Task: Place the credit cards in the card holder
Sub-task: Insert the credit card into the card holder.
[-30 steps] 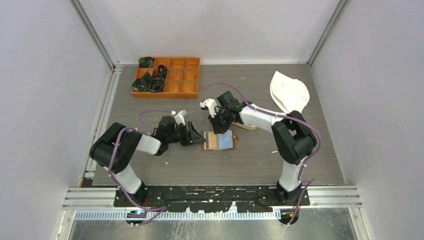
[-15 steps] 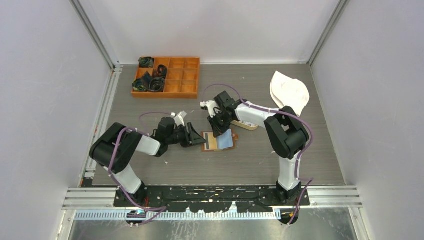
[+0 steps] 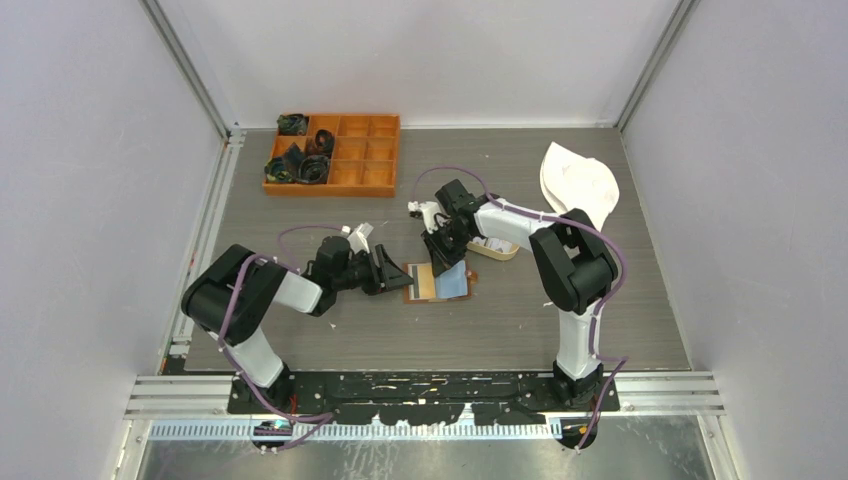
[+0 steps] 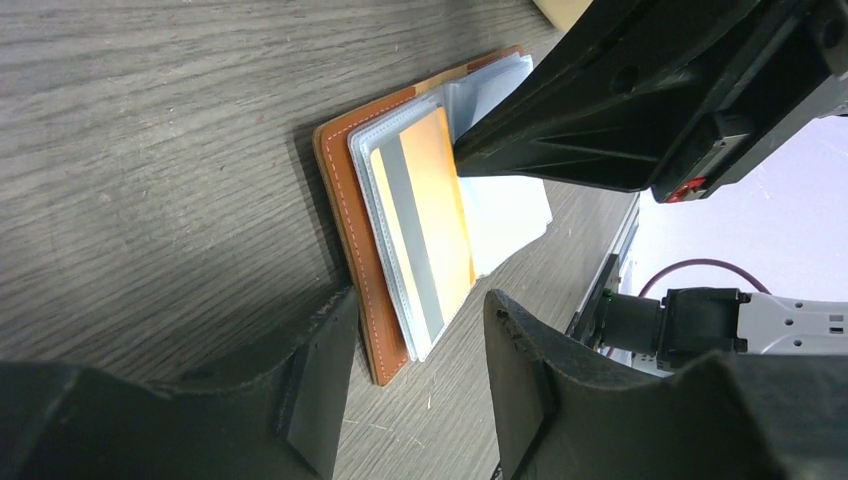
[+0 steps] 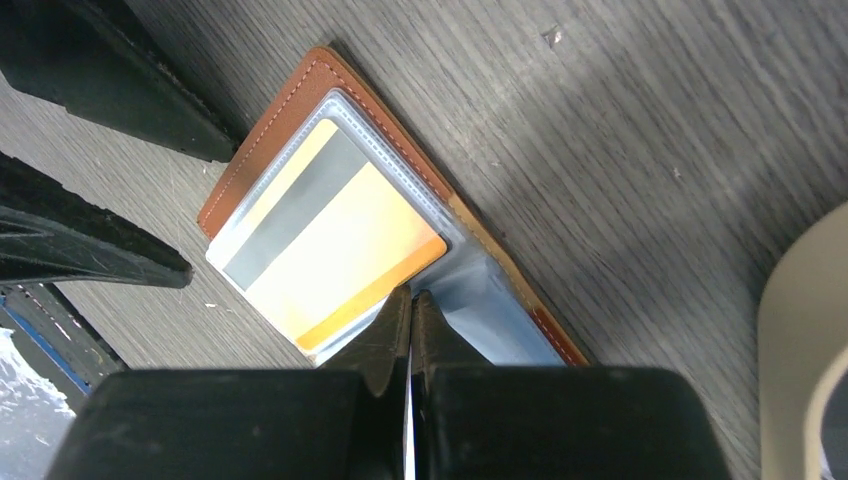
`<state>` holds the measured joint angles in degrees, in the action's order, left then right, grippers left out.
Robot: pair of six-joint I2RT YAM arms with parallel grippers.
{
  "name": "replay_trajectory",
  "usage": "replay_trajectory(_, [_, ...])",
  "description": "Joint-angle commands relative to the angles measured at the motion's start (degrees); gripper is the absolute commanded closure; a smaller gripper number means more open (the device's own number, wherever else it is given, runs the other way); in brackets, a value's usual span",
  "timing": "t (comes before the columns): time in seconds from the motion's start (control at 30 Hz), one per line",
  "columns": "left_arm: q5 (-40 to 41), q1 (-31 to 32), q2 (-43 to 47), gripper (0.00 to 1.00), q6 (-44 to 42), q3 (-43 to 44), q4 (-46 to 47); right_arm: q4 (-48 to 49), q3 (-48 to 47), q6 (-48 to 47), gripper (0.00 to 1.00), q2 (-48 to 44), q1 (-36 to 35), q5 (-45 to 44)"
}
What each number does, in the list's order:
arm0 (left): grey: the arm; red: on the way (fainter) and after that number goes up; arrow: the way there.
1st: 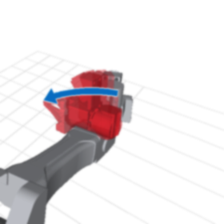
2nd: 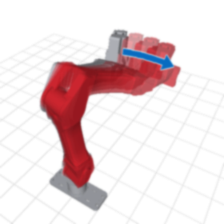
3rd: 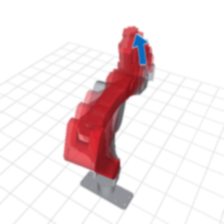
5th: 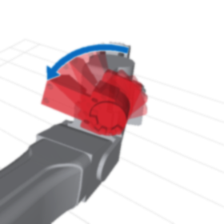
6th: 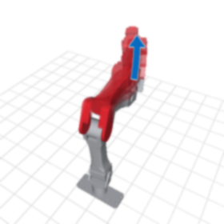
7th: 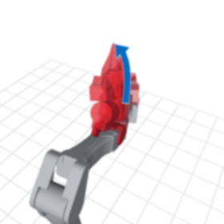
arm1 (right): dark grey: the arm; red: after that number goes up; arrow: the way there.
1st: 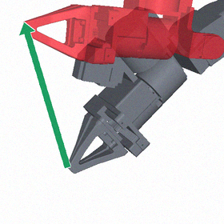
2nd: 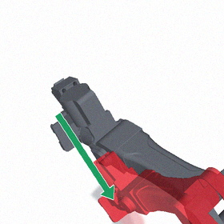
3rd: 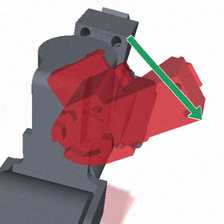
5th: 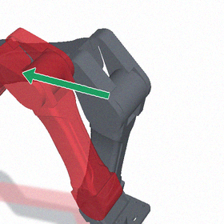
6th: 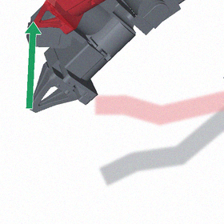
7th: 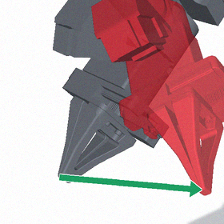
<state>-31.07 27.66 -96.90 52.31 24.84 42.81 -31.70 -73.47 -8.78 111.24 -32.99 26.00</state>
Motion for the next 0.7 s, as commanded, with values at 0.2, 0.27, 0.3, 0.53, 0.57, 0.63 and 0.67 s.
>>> replay_trajectory(0.2, [-0.9,1.6,-6.0,0.53,5.5,-0.7,12.7,-2.8,-3.2,0.3,0.99,3.6,-1.9,0.2])
replay_trajectory(0.27, [-2.1,1.9,-7.1,0.56,8.7,-1.4,19.7,-2.9,-3.3,0.4,0.99,3.7,-1.9,0.2])
replay_trajectory(0.3, [-2.4,2.0,-7.5,0.58,10.1,-1.7,22.8,-3.0,-3.3,0.5,0.99,3.7,-1.9,0.2])
replay_trajectory(0.53, [-0.2,4.2,-6.6,0.64,12.6,-2.6,28.2,-3.2,-3.5,0.4,0.99,3.0,-1.9,0.4])
replay_trajectory(0.57, [0.4,4.6,-6.2,0.64,12.5,-2.5,27.8,-3.2,-3.5,0.3,0.99,2.8,-1.9,0.5])
replay_trajectory(0.63, [1.5,5.2,-5.1,0.66,12.4,-2.7,27.3,-3.2,-3.6,0.3,0.99,2.5,-1.9,0.5])
replay_trajectory(0.67, [1.9,5.4,-4.6,0.66,12.4,-2.7,27.1,-3.2,-3.6,0.3,0.99,2.2,-1.9,0.7])
